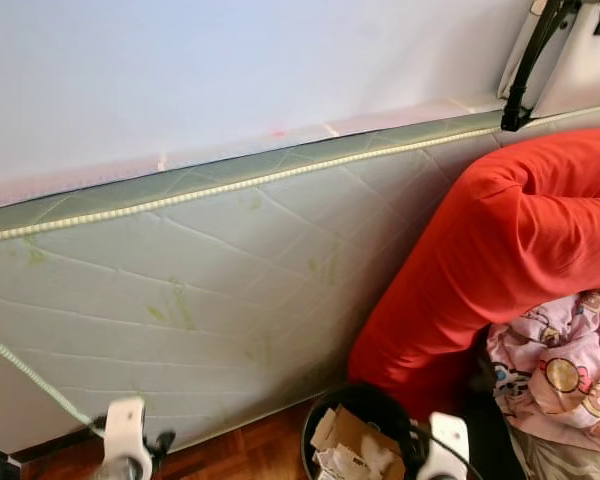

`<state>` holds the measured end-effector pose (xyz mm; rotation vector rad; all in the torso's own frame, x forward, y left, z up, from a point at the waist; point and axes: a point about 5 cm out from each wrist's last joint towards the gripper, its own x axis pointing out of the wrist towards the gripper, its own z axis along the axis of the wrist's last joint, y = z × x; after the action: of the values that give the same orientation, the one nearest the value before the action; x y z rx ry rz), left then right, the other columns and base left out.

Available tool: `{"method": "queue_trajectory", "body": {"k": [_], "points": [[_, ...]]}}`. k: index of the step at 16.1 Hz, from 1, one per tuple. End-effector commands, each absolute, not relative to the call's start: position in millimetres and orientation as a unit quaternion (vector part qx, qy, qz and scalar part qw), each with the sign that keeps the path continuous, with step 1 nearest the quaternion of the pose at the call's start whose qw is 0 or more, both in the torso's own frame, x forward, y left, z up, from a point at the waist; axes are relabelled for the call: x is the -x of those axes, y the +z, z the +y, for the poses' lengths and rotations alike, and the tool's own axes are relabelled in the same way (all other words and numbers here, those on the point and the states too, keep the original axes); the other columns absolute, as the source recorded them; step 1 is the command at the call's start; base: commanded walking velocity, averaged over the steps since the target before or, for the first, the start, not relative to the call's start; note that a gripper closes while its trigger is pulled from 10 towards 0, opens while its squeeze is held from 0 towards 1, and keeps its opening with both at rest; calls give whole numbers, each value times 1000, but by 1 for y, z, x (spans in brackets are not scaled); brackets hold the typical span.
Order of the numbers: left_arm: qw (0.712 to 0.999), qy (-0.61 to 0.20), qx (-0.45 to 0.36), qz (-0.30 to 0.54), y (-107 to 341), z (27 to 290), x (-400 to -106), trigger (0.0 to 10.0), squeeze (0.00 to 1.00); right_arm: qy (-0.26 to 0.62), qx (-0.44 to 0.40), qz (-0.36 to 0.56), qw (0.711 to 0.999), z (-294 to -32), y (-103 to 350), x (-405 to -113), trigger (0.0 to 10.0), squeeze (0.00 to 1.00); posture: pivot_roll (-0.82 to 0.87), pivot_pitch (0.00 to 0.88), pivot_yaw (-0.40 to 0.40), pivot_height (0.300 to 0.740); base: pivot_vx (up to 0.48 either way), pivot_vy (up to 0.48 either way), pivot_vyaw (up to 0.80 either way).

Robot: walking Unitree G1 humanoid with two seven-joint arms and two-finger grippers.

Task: Clean up the room

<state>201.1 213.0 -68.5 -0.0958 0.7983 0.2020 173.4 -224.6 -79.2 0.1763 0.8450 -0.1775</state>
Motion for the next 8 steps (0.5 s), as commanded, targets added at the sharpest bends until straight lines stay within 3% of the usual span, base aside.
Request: {"method": "queue_trajectory", "body": {"k": [1,4,8], "points": [[908,100,50,403,-73,209,-195,10000,0,-100,-82,431,893,-234,-84,-159,10000,0,54,0,-61,740,0,0,-775],[903,90,49,418,-78,204,-187,10000,0,-129,-87,438,885,-247,-87,-143,10000,0,39,0,-34,740,0,0,-742],[908,90,25,408,-70,224,-196,10000,0,-116,-88,441,886,-232,-90,-145,10000,0,53,0,-11,740,0,0,-733]]}}
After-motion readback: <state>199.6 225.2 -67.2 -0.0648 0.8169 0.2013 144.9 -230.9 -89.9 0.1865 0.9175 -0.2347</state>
